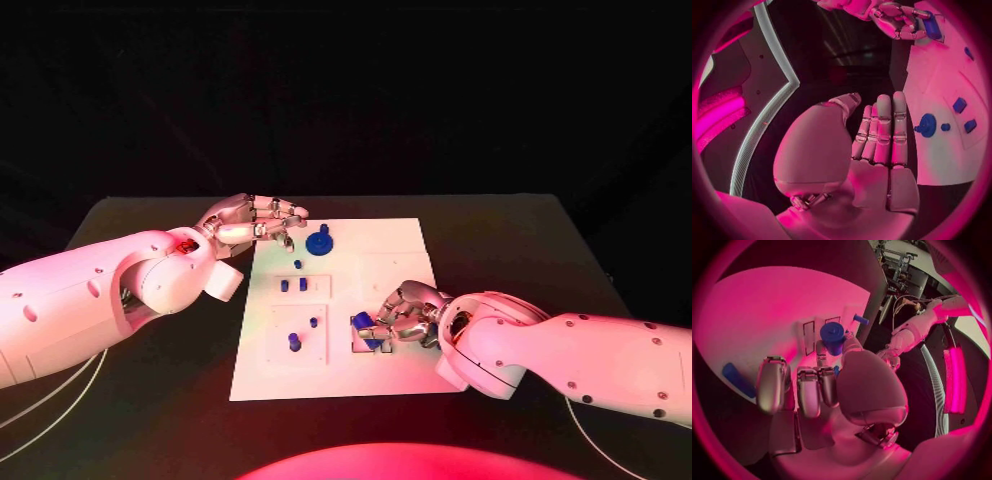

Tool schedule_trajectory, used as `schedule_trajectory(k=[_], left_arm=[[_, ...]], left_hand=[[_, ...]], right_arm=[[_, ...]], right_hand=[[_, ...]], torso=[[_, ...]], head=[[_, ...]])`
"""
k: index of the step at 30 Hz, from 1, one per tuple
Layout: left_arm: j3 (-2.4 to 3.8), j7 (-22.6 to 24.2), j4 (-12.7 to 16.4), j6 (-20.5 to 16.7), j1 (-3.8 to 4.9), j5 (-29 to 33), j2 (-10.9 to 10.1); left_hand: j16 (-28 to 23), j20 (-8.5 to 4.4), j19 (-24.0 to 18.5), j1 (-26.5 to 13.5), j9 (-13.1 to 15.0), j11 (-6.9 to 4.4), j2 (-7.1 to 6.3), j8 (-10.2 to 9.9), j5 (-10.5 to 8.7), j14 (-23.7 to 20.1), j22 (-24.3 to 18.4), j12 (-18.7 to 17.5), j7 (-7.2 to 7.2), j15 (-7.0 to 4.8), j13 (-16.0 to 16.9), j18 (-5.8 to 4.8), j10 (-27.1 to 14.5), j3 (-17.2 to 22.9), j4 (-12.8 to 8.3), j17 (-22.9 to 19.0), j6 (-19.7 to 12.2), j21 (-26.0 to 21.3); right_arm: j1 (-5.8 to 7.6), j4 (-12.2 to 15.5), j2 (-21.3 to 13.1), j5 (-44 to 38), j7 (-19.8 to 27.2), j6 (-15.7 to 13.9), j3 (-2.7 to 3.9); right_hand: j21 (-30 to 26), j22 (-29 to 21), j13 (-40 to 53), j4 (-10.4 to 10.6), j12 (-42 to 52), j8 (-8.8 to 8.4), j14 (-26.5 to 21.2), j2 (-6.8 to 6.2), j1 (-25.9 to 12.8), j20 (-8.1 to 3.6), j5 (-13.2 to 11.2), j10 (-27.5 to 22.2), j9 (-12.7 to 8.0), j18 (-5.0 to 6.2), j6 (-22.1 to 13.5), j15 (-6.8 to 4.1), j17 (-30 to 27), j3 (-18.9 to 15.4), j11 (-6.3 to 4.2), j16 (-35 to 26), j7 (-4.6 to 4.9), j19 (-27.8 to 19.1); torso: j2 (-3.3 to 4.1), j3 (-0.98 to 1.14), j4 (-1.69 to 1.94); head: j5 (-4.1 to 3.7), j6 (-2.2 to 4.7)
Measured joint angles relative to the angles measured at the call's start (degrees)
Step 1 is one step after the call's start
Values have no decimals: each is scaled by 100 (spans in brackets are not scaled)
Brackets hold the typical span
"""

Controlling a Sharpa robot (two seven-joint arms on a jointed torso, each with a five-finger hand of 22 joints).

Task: Assemble the parts on the task board

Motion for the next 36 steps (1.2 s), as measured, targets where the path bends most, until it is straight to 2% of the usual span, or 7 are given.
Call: schedule_trajectory(k=[11, 14, 17, 22, 28, 30, 36], left_arm=[[-1, 0, 0, 102, 0, -5, -4], [-1, 0, -1, 123, 0, -5, -4], [-1, 1, -1, 135, 0, -6, -4], [-2, 1, -1, 151, 0, -6, -5], [-2, 1, -2, 160, 0, -7, -9], [-2, 1, -2, 161, 0, -8, -11], [-3, 1, -2, 163, 0, -11, -17]], left_hand=[[0, 0, 0, 0, 0, 22, 0, 0, 0, 0, 0, 0, 0, 0, -5, 0, -21, 0, 0, 0, 0, 0], [0, 0, 0, 0, 0, 22, 0, 0, 0, 0, 0, 0, 0, 0, -5, 0, -21, 0, 0, 0, 0, 0], [0, 0, 0, 0, 0, 22, 0, 0, 0, 0, 0, 0, 0, 0, -5, 0, -21, 0, 0, 0, 0, 0], [0, -1, 0, 0, 0, 21, 0, 0, 0, 0, 1, 0, 0, 0, -5, 0, -21, 0, 0, -1, 0, -20], [0, -1, 0, 0, 0, 21, 0, 0, 0, 0, -4, 0, 0, 0, -4, 0, -21, 0, 0, -5, 0, -22], [0, 0, -1, 0, 0, 21, 0, 0, 0, 0, -4, 0, 0, 0, -4, 0, -21, 0, 0, -6, 0, -22], [0, -1, -1, 0, 0, 21, 0, 0, 0, 0, -4, 0, 0, 0, -4, 0, -21, 0, 0, -5, 0, -22]], right_arm=[[10, -62, 65, -15, -64, 87, 14], [7, -74, 80, -19, -81, 94, 9], [2, -84, 93, -27, -100, 102, 4], [-3, -102, 117, -76, -144, 109, 1], [-6, -112, 142, -145, -183, 120, -2], [-6, -116, 146, -166, -191, 123, -2], [-7, -122, 157, -213, -203, 128, -2]], right_hand=[[-1, -1, 0, 7, 22, 98, 0, 13, -126, 0, -18, 0, 22, 0, 8, 0, -1, -8, 0, 0, 7, 0], [-1, -1, 0, 30, 22, 122, 0, 51, -262, 0, -20, 0, 257, 0, 9, 0, -1, -41, 1, 0, 8, 0], [-1, -1, -1, 18, 22, 169, 0, 88, -448, 1, -20, 0, 301, 0, 26, 1, -1, -99, 1, 0, 11, 0], [-1, -1, -1, 21, 22, 203, 0, 153, -759, 1, -17, 1, 345, 0, 155, 0, -2, -343, 0, 0, -139, 0], [-13, -2, -1, 27, 15, 213, 0, 186, -1023, 1, -14, 0, 378, 0, 135, 0, -2, -589, 1, 0, -119, 0], [-35, -2, -1, 28, 0, 231, 0, 222, -1281, 1, -14, 0, 400, 0, 114, 0, -2, -747, 0, 0, -140, 0], [-35, -2, -1, 23, 0, 232, 0, 201, -1329, 1, -5, 0, 414, 1, 114, 0, -2, -798, 0, 0, -140, 0]], torso=[[-2, 6, -7], [-2, 9, -7], [-2, 9, -9], [-2, 9, -9], [-1, 6, -7], [-1, 6, -7], [-1, 3, -7]], head=[[23, -8], [27, -2], [31, 2], [32, 12], [28, 14], [28, 14], [31, 11]])
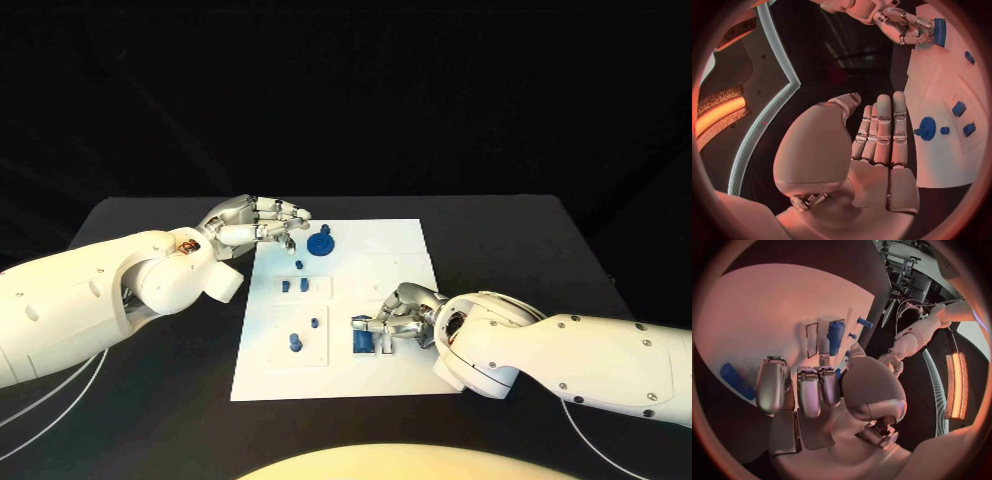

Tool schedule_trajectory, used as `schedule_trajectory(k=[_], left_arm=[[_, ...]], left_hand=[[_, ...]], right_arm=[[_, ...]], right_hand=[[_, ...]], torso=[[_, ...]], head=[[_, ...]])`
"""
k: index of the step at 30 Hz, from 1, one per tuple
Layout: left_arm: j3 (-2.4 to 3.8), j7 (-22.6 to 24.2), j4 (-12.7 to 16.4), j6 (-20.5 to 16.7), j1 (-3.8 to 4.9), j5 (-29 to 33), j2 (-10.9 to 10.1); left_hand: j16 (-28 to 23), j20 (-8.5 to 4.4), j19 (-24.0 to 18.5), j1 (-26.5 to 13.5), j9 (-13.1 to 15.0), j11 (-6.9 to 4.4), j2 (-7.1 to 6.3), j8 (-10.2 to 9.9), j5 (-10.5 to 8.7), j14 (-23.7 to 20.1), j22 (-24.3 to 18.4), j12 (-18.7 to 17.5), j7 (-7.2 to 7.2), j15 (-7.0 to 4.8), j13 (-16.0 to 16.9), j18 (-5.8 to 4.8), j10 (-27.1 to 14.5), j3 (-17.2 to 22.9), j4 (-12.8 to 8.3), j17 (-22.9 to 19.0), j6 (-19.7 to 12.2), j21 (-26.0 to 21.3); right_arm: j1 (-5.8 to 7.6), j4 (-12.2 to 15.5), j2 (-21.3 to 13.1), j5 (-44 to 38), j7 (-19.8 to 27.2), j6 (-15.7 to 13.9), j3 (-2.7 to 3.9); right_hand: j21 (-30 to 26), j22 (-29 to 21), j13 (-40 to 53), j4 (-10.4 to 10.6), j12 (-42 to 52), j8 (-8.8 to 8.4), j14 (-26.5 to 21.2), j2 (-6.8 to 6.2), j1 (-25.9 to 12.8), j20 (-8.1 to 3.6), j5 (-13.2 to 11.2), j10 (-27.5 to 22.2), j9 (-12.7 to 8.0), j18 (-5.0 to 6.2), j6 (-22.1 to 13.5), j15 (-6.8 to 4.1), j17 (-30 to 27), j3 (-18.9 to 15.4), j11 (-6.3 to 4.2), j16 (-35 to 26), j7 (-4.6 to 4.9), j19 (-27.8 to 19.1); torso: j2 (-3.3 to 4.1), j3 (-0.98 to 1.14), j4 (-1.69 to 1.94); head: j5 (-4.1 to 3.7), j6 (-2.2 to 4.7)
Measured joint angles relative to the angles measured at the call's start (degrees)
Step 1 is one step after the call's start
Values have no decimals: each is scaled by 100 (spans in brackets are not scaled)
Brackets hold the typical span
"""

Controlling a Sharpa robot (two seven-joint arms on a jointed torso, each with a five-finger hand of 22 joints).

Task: Assemble the parts on the task board

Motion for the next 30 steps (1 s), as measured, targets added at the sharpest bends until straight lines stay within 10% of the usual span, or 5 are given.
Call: schedule_trajectory(k=[19, 30], left_arm=[[-1, -1, 1, 3, 0, -3, -16], [-1, 8, 12, 2, 0, -3, -29]], left_hand=[[0, 0, 0, 0, 0, 0, 0, 0, 0, 0, 1, 0, 0, 0, 0, 0, 0, 0, 0, 1, 0, 0], [0, 0, 0, 24, 0, 0, 24, 0, 0, 0, -4, 0, 0, 0, -9, 0, 0, 0, 0, 1, 0, 0]], right_arm=[[19, 267, -337, -138, 80, -21, 7], [413, 652, -1285, -279, 135, -223, 42]], right_hand=[[-259, 4, 5, -16, -92, -3, 0, 74, 277, 0, 0, 0, 21, 0, -124, 0, -1, -81, 0, 0, 36, 0], [-414, 3, 9, -50, -163, -347, 10, 53, 1223, 57, 0, 5, -58, 0, -591, 115, -2, -239, 149, -34, 244, -8]], torso=[[-3, 2, -4], [-7, 2, -13]], head=[[12, 11], [-57, 15]])
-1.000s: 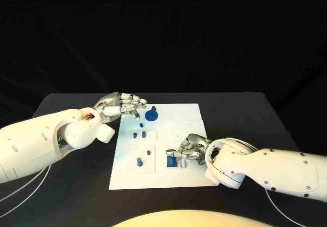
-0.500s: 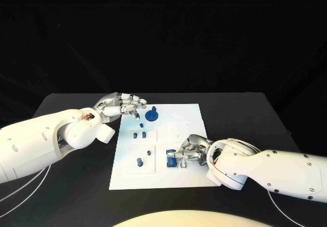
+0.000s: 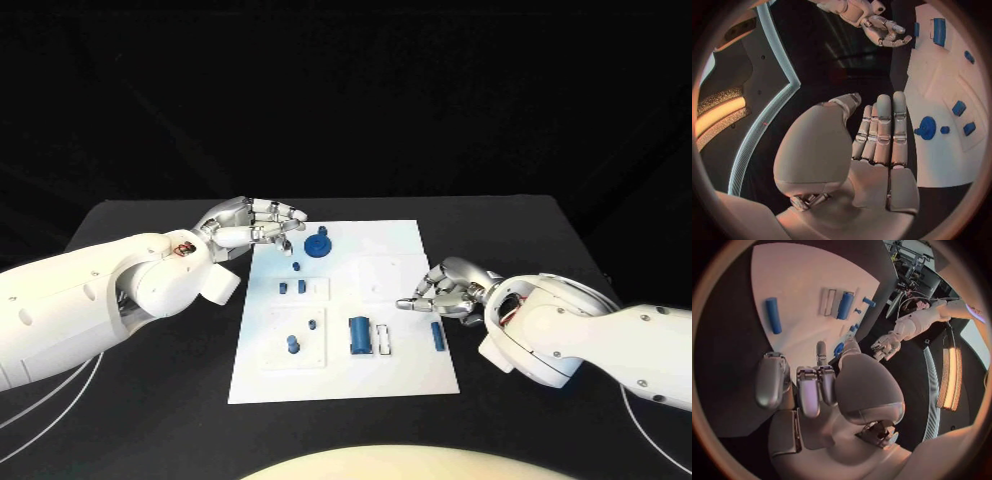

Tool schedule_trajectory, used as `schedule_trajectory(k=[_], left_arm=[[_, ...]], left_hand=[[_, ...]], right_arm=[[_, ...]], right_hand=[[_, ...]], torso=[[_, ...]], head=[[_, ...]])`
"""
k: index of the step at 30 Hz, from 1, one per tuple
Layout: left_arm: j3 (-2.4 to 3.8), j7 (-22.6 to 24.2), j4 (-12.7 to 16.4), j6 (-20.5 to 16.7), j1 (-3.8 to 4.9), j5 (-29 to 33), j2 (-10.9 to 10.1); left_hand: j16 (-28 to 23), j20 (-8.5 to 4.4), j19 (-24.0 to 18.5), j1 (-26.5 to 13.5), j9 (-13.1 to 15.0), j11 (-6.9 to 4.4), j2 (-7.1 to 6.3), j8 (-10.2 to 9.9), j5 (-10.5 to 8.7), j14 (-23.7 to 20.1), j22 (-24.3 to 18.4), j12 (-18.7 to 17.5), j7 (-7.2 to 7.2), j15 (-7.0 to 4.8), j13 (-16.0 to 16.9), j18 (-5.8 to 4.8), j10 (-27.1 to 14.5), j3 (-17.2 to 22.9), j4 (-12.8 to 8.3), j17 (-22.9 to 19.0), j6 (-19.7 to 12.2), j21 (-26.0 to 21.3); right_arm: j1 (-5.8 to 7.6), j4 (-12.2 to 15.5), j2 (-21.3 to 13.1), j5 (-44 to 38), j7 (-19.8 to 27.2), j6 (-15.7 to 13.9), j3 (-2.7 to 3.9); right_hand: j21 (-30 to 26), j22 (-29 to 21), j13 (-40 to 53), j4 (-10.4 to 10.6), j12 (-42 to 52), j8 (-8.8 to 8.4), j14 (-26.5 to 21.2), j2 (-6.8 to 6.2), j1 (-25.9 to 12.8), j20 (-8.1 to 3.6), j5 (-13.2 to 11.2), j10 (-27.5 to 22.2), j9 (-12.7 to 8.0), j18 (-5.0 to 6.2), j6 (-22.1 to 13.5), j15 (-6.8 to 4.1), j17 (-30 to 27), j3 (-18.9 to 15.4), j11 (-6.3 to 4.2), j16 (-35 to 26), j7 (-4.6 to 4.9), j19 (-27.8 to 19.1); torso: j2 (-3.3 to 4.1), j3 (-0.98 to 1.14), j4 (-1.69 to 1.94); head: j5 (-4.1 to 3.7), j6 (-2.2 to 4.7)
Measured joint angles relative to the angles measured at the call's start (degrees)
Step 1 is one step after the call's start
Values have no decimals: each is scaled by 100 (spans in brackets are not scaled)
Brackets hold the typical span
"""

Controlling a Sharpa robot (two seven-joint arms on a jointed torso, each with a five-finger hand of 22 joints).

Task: Assemble the parts on the task board

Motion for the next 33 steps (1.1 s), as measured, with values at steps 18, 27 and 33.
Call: schedule_trajectory(k=[18, 27, 33], left_arm=[[0, 6, 42, -2, 0, 1, -20], [0, 7, 47, -2, 0, 1, -22], [0, 7, 52, -2, 0, 1, -25]], left_hand=[[0, 0, 0, 0, 0, 0, 0, 0, 0, 0, 1, 0, 0, 0, 1, 0, 0, 0, 0, 0, 0, 0], [0, 0, 0, 0, 0, 0, 0, 0, 0, 0, 1, 0, 0, 0, 1, 0, 0, 0, 0, 0, 0, 0], [0, 0, 0, 0, 0, 0, 0, 0, 0, 0, 1, 0, 0, 0, 1, 0, 0, 0, 0, 0, 0, 0]], right_arm=[[-70, 68, -852, -708, -83, 182, -64], [-294, -129, -640, -920, -101, 339, -79], [-366, -221, -507, -1016, -128, 425, -78]], right_hand=[[66, -1, 12, 16, -45, -21, -1, -52, 544, 18, 0, -5, 6, 1, 194, 0, 4, -157, 16, 0, -49, 18], [66, -2, 19, 17, -71, -21, 0, -15, 582, 18, 0, 17, 19, 1, 305, 1, 4, -188, -5, 0, -78, 18], [65, -2, 19, 1, -67, -21, 0, 1, 597, 18, 0, -1, 19, 1, 326, 1, 3, -204, -23, 0, -99, 18]], torso=[[7, 1, 6], [7, 3, 18], [7, 1, 19]], head=[[-185, -65], [-190, -67], [-171, -62]])
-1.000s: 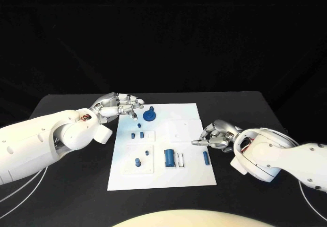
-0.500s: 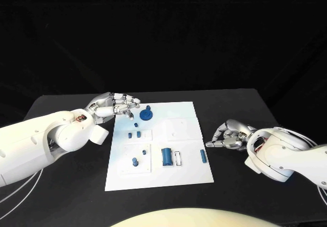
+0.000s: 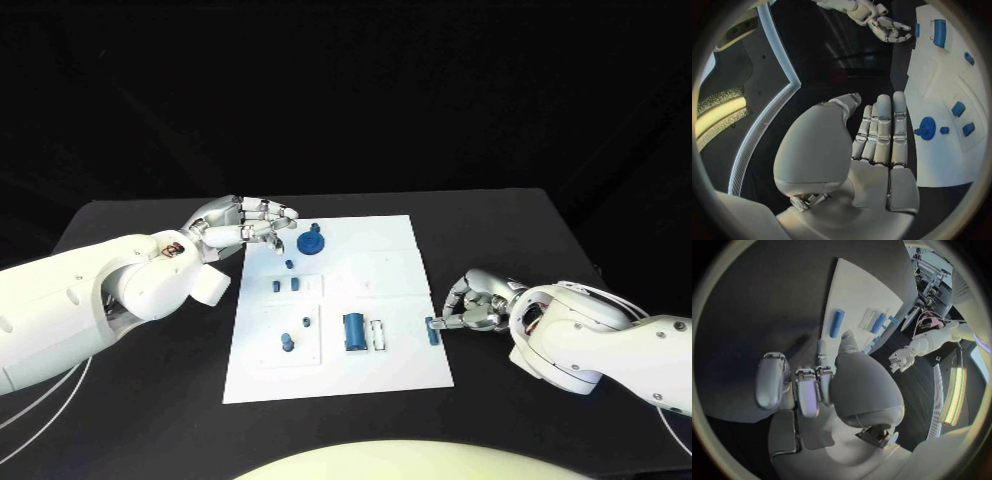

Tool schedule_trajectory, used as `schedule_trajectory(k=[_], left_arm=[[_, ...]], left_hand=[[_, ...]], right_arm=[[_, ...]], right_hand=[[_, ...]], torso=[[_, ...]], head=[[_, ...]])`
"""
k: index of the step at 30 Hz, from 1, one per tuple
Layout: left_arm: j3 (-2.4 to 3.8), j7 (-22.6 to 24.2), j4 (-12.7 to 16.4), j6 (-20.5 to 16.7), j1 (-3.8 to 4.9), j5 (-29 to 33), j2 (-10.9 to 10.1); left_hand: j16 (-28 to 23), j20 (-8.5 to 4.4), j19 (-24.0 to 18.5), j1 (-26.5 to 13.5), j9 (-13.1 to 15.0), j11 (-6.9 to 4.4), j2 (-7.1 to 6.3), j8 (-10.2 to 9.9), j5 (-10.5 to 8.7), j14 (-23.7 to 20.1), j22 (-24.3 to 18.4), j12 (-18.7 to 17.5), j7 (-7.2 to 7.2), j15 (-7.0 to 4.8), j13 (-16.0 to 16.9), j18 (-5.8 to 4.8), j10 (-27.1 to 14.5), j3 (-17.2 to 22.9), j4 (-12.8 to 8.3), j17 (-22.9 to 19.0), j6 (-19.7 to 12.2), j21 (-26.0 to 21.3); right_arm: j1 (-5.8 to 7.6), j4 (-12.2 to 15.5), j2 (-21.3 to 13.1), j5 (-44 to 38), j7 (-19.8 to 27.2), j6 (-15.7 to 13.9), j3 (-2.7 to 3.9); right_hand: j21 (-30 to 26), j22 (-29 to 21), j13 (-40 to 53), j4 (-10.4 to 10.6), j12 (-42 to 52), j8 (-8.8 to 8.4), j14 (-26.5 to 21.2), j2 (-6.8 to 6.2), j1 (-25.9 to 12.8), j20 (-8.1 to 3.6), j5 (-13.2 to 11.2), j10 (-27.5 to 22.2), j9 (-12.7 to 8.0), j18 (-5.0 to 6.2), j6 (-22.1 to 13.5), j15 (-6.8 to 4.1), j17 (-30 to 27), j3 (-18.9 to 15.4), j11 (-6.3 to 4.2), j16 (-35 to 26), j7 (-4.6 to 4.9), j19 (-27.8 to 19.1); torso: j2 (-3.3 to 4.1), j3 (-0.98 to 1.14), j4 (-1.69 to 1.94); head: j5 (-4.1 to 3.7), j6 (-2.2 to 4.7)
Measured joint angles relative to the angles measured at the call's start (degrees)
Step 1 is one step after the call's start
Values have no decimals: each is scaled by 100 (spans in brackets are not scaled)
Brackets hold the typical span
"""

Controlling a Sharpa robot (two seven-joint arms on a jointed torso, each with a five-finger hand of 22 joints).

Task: Assemble the parts on the task board

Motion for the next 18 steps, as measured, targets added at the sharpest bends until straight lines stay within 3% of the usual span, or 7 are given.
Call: schedule_trajectory(k=[11, 18], left_arm=[[0, -2, 0, 1, 0, -1, -9], [0, -4, -2, 1, 0, -2, -14]], left_hand=[[0, 0, 0, 0, 0, 0, 0, 23, 0, 0, 0, 0, 0, 0, 1, 0, 0, 0, 0, 0, 0, 0], [0, 0, 0, 0, 0, 0, 0, 23, 0, 0, 0, 0, 0, 0, 1, 0, 0, 0, 0, 0, 0, 0]], right_arm=[[-83, -68, 197, -117, -41, 29, 0], [-111, -106, 235, -182, -72, 70, 0]], right_hand=[[0, -1, 2, 23, 42, 57, -9, 45, 45, 0, 0, -23, 25, 0, 122, -36, -1, -57, -26, 0, -39, 0], [71, -1, 11, 9, 94, 139, 0, 98, 98, -22, 0, -42, 69, 0, 242, -87, -1, -118, -50, 0, -119, -22]], torso=[[0, 1, -5], [2, 0, -6]], head=[[5, 4], [13, -8]])
